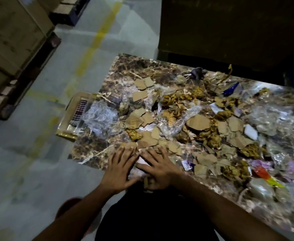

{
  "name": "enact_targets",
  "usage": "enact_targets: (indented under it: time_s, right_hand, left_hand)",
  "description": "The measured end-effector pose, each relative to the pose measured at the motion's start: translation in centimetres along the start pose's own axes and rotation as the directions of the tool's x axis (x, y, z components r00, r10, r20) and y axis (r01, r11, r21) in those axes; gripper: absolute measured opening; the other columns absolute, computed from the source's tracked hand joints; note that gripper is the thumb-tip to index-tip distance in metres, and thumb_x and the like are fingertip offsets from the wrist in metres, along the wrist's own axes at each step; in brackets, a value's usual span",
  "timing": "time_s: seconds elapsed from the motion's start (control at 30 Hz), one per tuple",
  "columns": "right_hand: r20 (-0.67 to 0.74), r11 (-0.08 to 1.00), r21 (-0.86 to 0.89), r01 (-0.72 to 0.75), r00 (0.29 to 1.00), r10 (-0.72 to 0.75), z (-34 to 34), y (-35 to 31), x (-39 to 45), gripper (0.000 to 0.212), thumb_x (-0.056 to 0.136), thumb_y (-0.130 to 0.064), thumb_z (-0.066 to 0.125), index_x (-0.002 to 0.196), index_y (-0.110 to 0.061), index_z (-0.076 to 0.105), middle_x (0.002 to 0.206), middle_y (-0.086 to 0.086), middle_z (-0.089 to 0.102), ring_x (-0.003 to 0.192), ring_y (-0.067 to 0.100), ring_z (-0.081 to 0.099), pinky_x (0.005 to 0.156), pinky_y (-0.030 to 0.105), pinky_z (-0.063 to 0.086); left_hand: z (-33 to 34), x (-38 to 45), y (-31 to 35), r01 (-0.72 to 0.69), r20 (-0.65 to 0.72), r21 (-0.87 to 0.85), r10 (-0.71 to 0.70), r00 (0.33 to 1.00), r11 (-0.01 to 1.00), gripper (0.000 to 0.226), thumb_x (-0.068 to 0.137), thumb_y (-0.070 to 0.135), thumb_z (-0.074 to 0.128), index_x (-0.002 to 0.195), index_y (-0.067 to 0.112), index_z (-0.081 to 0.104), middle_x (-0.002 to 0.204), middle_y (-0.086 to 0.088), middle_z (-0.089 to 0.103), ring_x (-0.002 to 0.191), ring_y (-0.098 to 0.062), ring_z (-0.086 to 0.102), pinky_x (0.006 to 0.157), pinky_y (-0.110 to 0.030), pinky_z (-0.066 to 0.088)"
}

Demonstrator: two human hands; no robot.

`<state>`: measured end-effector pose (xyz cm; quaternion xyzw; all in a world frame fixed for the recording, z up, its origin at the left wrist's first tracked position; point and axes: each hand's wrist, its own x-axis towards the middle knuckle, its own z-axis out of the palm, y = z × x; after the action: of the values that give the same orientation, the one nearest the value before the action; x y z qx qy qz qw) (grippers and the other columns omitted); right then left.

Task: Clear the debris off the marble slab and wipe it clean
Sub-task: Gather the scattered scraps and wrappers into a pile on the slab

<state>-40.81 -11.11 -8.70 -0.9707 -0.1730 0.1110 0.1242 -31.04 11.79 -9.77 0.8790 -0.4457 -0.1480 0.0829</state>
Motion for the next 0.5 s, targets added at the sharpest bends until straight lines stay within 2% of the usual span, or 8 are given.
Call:
enact_targets:
  time_s: [0.1, 0.23, 0.33, 0.37, 0.43, 0.5]
  right_hand:
    - [-0.016, 0.997, -0.024, -0.080, 0.997, 0.079, 0.5, 0.0, 0.9, 0.068, 0.091, -0.076, 0.039, 0.151, -0.042, 0.041, 0.166, 0.013, 0.028, 0.153, 0.040, 0.019, 0.115, 0.071, 0.012]
    - [0.065, 0.983, -0.080, -0.164, 0.983, 0.169, -1.3, 1.6, 2.2, 0.071, 0.090, -0.076, 0.041, 0.154, -0.048, 0.025, 0.170, 0.010, 0.010, 0.155, 0.041, 0.007, 0.115, 0.074, 0.002]
    - [-0.039, 0.963, -0.032, -0.269, 0.963, 0.267, -2.8, 2.2, 1.3, 0.067, 0.091, -0.070, 0.044, 0.150, -0.039, 0.036, 0.166, 0.011, 0.019, 0.151, 0.040, 0.020, 0.115, 0.073, 0.015]
    - [-0.093, 0.964, -0.021, -0.266, 0.960, 0.263, -2.9, 2.0, 0.4, 0.066, 0.092, -0.070, 0.043, 0.149, -0.037, 0.038, 0.163, 0.011, 0.022, 0.149, 0.038, 0.022, 0.115, 0.072, 0.019]
    - [-0.133, 0.989, -0.047, -0.143, 0.982, 0.136, -2.4, 1.1, -1.4, 0.065, 0.094, -0.074, 0.036, 0.149, -0.039, 0.039, 0.162, 0.011, 0.023, 0.148, 0.038, 0.023, 0.115, 0.073, 0.018]
    - [-0.060, 0.992, -0.120, 0.033, 0.997, -0.040, -1.1, 0.4, -2.6, 0.060, 0.094, -0.074, 0.034, 0.147, -0.046, 0.039, 0.165, 0.009, 0.023, 0.149, 0.041, 0.024, 0.113, 0.073, 0.015]
  left_hand:
    - [-0.1, 1.2, -0.7, 0.057, 0.050, 0.050, -0.060, 0.997, 0.997, 0.085, 0.086, 0.085, 0.036, 0.158, 0.045, 0.015, 0.169, 0.006, 0.004, 0.153, -0.038, 0.007, 0.115, -0.066, 0.011]
    - [-0.2, 4.2, 0.0, 0.096, 0.068, 0.024, -0.097, 0.993, 0.995, 0.076, 0.089, 0.082, 0.031, 0.155, 0.051, 0.013, 0.168, 0.011, 0.000, 0.153, -0.036, 0.003, 0.115, -0.070, 0.011]
    - [-0.3, 6.0, 0.8, 0.124, 0.043, -0.034, -0.123, 0.992, 0.992, 0.065, 0.094, 0.071, 0.038, 0.153, 0.050, 0.020, 0.168, 0.011, 0.002, 0.152, -0.034, 0.004, 0.114, -0.069, 0.010]
    - [-0.2, 6.4, 1.0, 0.137, 0.043, -0.031, -0.135, 0.990, 0.990, 0.063, 0.096, 0.069, 0.037, 0.154, 0.050, 0.020, 0.169, 0.009, 0.002, 0.152, -0.033, 0.004, 0.114, -0.068, 0.009]
    - [-0.1, 6.6, 1.2, 0.148, 0.037, -0.007, -0.147, 0.988, 0.989, 0.062, 0.098, 0.068, 0.033, 0.155, 0.049, 0.017, 0.169, 0.008, 0.001, 0.152, -0.031, 0.004, 0.115, -0.066, 0.008]
    - [0.2, 6.4, 0.9, 0.137, 0.035, 0.013, -0.137, 0.990, 0.991, 0.061, 0.099, 0.067, 0.030, 0.155, 0.048, 0.017, 0.169, 0.006, 0.004, 0.151, -0.033, 0.009, 0.115, -0.065, 0.012]
